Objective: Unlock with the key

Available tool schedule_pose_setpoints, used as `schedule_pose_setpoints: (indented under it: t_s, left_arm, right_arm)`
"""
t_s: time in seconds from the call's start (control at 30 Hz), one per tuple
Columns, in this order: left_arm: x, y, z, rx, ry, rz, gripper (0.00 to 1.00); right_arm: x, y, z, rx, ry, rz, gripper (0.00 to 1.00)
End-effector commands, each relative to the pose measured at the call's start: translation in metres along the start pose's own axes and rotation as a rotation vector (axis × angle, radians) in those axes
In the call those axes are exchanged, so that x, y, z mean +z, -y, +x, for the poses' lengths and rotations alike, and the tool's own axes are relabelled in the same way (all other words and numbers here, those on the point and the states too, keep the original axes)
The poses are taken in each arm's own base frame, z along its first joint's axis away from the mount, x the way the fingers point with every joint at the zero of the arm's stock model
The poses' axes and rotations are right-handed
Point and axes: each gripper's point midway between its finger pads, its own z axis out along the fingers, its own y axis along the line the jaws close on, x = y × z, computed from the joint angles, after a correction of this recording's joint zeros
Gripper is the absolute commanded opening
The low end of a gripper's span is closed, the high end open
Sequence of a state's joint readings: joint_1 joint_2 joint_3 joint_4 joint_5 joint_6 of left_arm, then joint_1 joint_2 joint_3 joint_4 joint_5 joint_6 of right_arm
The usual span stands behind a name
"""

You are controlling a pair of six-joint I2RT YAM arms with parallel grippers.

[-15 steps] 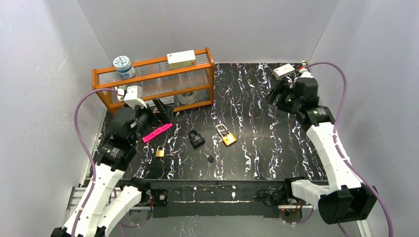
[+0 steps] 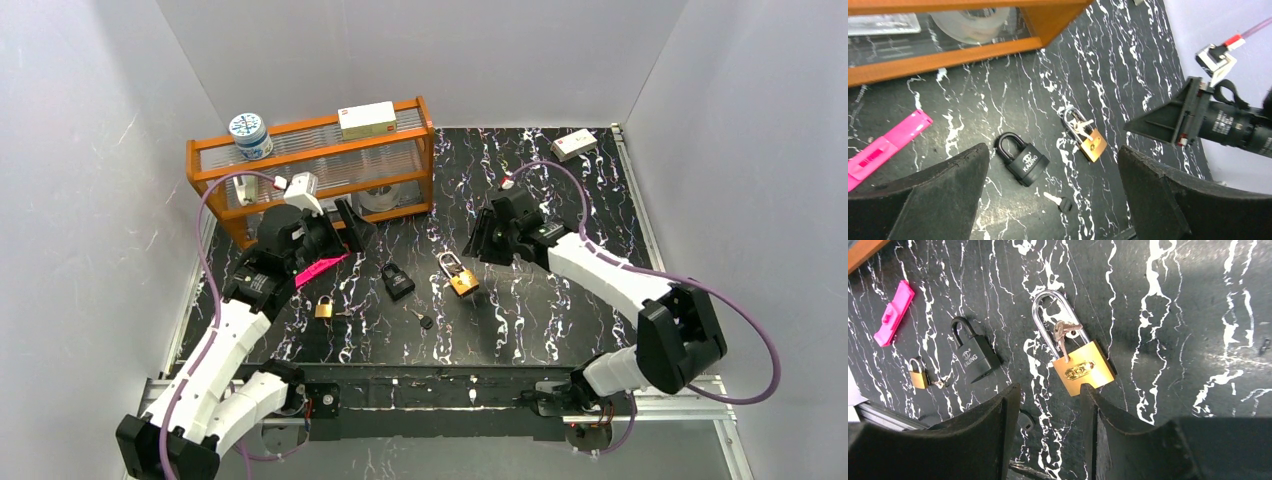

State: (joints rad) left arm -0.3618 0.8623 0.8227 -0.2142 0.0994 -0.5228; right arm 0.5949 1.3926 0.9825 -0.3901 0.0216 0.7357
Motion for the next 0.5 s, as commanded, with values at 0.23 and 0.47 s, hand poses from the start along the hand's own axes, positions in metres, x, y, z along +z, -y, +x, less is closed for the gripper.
schedule_pose_setpoints:
  t_s: [0.23,0.47]
  left_arm:
    - [0.004,0.003,0.020,-0.072,-0.028,0.059,0.98]
    - [0.009,-0.002,0.026,-0.084,-0.045,0.040,0.98]
  right_arm:
    - [0.042,-0.009,0.025,0.094,-0.087,-0.038,0.47]
    - [0.062,0.003,0.027,0.098,-0.092,0.023,0.47]
